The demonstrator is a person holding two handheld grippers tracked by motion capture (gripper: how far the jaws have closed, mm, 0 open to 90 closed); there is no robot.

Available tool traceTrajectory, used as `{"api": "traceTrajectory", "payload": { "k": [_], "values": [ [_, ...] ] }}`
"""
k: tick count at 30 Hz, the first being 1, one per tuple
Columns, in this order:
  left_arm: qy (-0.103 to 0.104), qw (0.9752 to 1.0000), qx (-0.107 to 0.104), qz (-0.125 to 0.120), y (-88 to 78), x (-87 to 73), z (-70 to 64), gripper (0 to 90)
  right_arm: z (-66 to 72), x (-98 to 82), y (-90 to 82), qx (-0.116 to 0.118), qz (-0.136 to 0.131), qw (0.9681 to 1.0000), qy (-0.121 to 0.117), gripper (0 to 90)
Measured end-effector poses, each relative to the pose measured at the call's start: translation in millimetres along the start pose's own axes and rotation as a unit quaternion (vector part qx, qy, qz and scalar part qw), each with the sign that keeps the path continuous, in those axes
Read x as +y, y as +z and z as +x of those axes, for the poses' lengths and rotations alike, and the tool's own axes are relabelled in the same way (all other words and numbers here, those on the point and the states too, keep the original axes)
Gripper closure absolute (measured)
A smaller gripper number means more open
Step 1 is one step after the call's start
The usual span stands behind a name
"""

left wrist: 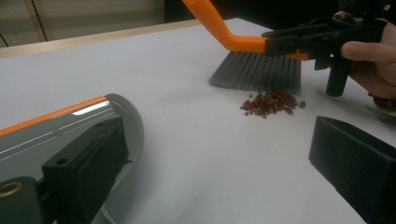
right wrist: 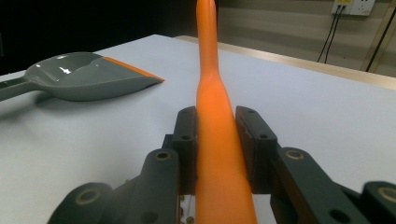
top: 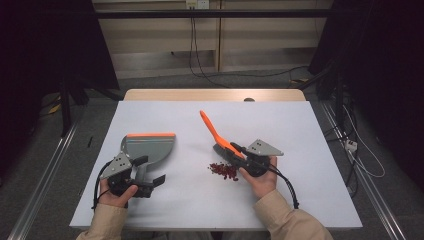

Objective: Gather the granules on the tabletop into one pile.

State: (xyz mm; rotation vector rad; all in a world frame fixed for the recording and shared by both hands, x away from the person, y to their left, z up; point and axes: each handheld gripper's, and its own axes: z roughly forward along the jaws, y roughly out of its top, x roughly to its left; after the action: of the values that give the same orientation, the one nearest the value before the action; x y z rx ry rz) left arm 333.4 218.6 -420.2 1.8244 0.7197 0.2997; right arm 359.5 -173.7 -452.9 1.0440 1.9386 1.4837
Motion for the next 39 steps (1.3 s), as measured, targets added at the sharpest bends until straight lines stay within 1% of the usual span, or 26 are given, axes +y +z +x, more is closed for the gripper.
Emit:
{"api": "traceTrajectory", "payload": {
  "k": [4,6,7,10,12,13,15,17,20,22,24,25,27,29,30,32,33,35,37,38,39],
  "values": [
    [0.000,1.0000,0.000,0.000,-0.1,0.0,0.2,4.4,2.3,0.6,2.9,0.001,-0.004,1.0000,0.004,71.1],
    [0.001,1.0000,0.000,0.000,-0.4,0.0,0.4,4.4,1.3,2.1,2.0,-0.001,-0.008,1.0000,-0.002,71.1],
    [0.000,1.0000,0.001,0.000,-0.4,-0.2,0.4,4.4,-0.4,3.4,1.0,0.002,-0.010,0.9999,0.002,71.1],
    [-0.002,1.0000,0.000,0.000,0.1,-0.6,0.5,4.4,-5.0,7.2,-4.5,0.000,-0.020,0.9997,0.011,71.1],
    [-0.001,1.0000,0.000,0.000,0.1,-0.5,0.4,4.4,-5.8,9.2,-8.5,-0.005,-0.022,0.9997,0.011,71.1],
    [0.000,1.0000,0.000,0.002,0.2,-0.5,0.4,4.4,-6.4,9.6,-10.2,-0.005,-0.021,0.9998,0.007,71.1],
    [0.000,1.0000,0.000,0.002,0.4,-0.4,0.0,4.4,-5.9,9.2,-14.3,-0.005,-0.021,0.9997,0.013,71.1],
    [0.000,1.0000,-0.001,0.000,0.9,-0.3,-1.0,4.4,-3.3,8.0,-19.4,0.000,-0.021,0.9996,0.018,71.1],
    [0.003,1.0000,-0.003,0.003,1.2,0.1,-1.9,4.4,2.9,7.1,-27.0,0.007,-0.023,0.9996,0.013,71.1],
    [0.001,1.0000,-0.003,0.001,1.9,0.3,-3.2,4.4,7.6,5.9,-32.3,0.006,-0.025,0.9995,0.020,71.1],
    [0.003,1.0000,-0.003,0.003,2.1,0.7,-3.9,4.5,13.0,4.2,-36.3,0.013,-0.031,0.9989,0.033,71.1],
    [0.004,1.0000,-0.004,0.003,2.3,0.9,-4.2,4.4,16.6,3.4,-37.7,0.014,-0.033,0.9989,0.030,71.1],
    [0.004,1.0000,-0.004,0.003,2.6,1.3,-5.2,4.4,23.3,2.8,-38.2,0.020,-0.033,0.9992,0.014,71.1],
    [0.004,1.0000,-0.004,0.001,2.1,1.6,-5.9,4.4,24.3,5.1,-39.4,0.026,-0.034,0.9991,0.005,71.1],
    [0.006,1.0000,-0.005,0.002,1.6,1.7,-5.8,4.4,23.3,6.7,-40.6,0.025,-0.033,0.9991,0.002,71.1],
    [0.005,1.0000,-0.005,0.002,0.9,1.6,-5.6,4.4,18.7,8.5,-44.4,0.028,-0.031,0.9991,0.008,71.1],
    [0.007,1.0000,-0.004,0.002,0.6,1.4,-5.1,4.4,16.1,9.0,-46.7,0.027,-0.028,0.9992,0.007,71.1],
    [0.001,1.0000,-0.003,0.001,0.3,0.7,-5.1,4.4,9.5,10.1,-52.2,0.020,-0.020,0.9996,0.003,71.1],
    [0.001,1.0000,-0.003,0.000,-0.6,1.0,-4.6,4.5,-0.4,10.9,-57.6,0.012,-0.015,0.9998,0.000,71.1],
    [0.000,1.0000,-0.002,-0.001,-0.6,1.1,-4.5,4.4,-6.4,10.7,-60.1,0.004,-0.012,0.9999,0.000,71.1],
    [0.000,1.0000,-0.001,-0.001,-0.4,1.3,-4.2,4.4,-12.8,10.2,-62.0,-0.004,-0.006,1.0000,0.005,71.1]
  ]
}}
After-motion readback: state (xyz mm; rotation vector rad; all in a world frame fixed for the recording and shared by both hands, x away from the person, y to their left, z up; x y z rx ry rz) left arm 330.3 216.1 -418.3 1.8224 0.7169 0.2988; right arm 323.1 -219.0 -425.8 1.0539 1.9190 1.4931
